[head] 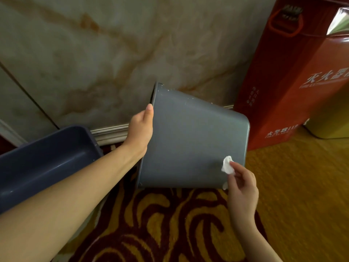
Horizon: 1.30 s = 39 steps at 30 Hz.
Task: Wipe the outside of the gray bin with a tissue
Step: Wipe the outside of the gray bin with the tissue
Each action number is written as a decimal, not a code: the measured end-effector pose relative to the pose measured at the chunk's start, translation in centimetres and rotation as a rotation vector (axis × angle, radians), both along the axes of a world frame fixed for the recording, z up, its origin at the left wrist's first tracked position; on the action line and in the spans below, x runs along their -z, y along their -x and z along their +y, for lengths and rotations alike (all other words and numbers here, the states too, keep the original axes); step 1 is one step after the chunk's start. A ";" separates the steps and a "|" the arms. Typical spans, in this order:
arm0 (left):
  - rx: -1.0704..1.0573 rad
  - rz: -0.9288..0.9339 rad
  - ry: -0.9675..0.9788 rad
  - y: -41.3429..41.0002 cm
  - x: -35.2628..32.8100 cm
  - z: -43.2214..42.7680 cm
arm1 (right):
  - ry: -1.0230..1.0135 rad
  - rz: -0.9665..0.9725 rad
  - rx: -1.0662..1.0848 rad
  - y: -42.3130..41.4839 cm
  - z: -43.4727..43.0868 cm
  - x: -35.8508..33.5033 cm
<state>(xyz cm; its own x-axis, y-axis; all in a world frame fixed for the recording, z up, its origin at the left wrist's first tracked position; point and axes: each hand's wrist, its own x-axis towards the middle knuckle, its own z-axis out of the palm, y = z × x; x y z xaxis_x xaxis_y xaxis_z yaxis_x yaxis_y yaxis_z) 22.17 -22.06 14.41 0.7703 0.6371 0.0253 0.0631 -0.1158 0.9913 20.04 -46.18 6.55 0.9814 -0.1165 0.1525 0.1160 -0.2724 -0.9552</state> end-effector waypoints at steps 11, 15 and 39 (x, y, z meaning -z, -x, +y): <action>0.483 0.113 0.040 4.9 2.1 3.6 | -0.283 -0.075 -0.290 -0.1 7.2 -8.7; 0.595 0.128 0.083 5.3 2.0 3.8 | -0.106 -0.330 -0.318 -0.6 12.5 -11.1; 0.734 0.110 0.052 5.6 -0.6 5.8 | 0.718 -0.734 -0.667 -6.8 13.9 -11.2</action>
